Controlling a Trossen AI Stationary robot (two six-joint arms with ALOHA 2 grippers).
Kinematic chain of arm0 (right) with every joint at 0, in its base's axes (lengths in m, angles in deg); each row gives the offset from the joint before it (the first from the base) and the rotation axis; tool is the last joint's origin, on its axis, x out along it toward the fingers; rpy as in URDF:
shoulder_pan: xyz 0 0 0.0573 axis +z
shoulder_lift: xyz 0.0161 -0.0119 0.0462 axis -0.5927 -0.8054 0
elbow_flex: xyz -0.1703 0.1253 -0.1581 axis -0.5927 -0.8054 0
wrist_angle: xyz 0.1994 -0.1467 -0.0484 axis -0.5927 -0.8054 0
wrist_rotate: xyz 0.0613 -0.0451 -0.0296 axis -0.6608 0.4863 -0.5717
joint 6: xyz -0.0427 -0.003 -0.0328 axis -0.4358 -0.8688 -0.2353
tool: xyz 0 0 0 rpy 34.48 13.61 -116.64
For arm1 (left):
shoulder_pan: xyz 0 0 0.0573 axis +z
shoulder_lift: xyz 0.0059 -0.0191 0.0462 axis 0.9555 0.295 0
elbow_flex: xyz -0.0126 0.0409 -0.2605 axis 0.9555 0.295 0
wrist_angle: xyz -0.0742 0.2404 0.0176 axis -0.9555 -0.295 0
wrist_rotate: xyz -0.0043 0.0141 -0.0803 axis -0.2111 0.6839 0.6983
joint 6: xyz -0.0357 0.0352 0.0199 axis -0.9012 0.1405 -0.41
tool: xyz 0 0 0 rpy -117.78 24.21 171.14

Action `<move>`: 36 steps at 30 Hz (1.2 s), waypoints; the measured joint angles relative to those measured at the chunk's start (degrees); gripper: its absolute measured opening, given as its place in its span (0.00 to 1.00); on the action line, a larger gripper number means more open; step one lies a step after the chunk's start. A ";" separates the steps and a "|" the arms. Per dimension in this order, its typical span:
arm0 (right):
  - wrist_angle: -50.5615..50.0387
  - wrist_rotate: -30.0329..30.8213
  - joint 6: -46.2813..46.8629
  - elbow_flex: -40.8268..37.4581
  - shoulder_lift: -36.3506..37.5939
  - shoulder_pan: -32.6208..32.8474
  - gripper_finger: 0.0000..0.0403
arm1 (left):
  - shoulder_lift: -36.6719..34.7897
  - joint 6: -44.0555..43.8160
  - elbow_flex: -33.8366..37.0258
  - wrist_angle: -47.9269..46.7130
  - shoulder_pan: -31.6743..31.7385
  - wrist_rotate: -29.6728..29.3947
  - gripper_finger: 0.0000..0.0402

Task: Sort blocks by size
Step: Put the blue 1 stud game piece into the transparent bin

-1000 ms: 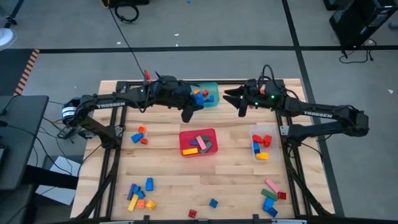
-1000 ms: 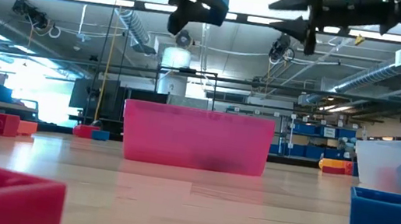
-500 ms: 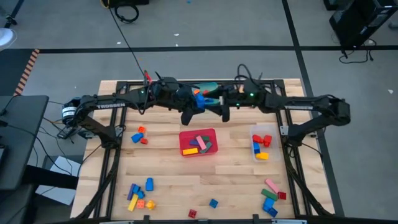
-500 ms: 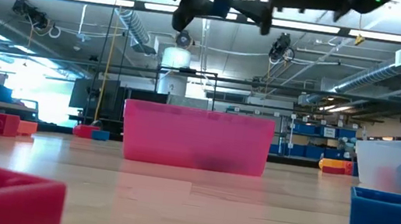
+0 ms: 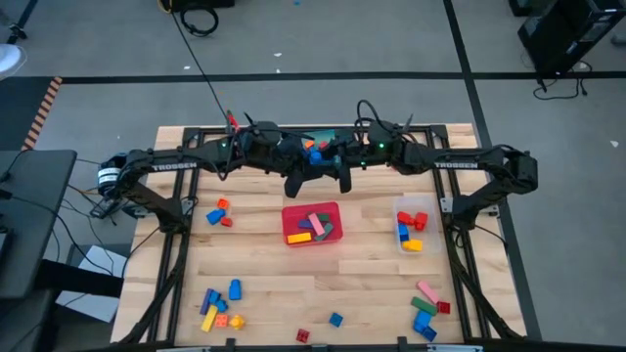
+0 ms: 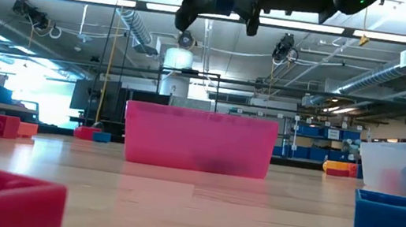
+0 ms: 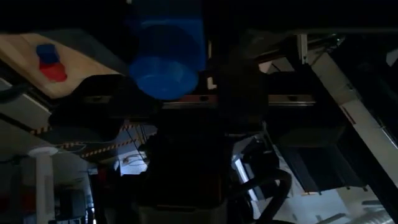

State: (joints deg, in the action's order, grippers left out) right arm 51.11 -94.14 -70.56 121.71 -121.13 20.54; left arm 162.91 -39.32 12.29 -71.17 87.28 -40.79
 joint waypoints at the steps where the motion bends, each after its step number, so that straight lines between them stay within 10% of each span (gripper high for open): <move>1: 0.00 -0.23 0.04 0.00 0.00 0.00 0.40 | 0.00 0.19 0.00 0.31 0.00 0.18 0.35; 25: -2.32 -5.25 0.10 0.02 1.15 -2.39 0.39 | 0.04 0.20 0.00 2.14 0.09 -1.14 0.59; 36: -33.84 0.86 0.13 0.00 14.41 -8.42 0.39 | 0.00 0.24 -0.02 2.21 0.07 -1.65 0.60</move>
State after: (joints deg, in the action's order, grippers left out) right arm 17.27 -93.29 -70.43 121.71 -106.72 12.12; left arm 162.91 -39.08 12.27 -68.97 87.35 -42.44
